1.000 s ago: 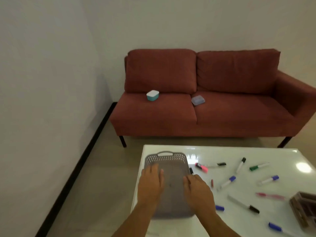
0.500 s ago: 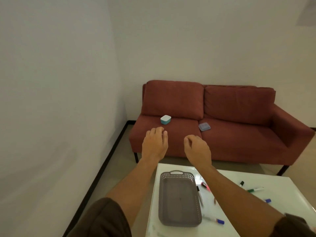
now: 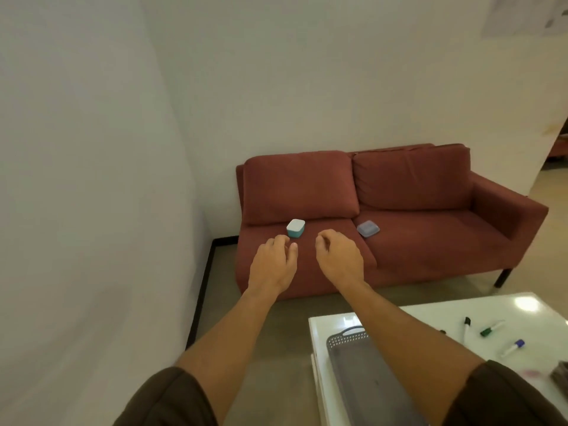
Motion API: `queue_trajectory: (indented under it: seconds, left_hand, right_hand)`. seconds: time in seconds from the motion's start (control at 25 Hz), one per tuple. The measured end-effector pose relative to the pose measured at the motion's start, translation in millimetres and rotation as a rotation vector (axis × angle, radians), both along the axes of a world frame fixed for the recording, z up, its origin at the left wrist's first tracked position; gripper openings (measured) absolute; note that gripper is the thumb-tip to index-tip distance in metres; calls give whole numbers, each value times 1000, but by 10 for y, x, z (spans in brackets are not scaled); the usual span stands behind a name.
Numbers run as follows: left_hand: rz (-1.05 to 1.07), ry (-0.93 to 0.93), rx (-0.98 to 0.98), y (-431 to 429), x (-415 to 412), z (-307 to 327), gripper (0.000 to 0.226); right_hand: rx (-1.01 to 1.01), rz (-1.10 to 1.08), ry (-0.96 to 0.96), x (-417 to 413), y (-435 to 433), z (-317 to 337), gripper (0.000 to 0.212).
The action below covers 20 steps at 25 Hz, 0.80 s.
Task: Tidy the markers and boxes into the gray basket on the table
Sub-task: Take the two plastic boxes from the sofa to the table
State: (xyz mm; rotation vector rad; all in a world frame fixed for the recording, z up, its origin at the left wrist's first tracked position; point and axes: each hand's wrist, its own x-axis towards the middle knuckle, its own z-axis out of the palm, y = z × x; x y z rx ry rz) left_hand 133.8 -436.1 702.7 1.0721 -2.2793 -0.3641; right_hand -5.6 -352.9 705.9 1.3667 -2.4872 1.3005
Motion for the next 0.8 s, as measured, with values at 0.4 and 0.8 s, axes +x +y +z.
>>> queue_trajectory:
  seconds: [0.4, 0.8]
  left_hand:
    - [-90, -14, 87, -1422, -182, -273, 47]
    - [-79, -143, 211, -3834, -1640, -1345, 49]
  right_hand:
    - [137, -76, -55, 62, -1282, -410, 42]
    - [242, -141, -166, -1134, -3627, -1332, 33]
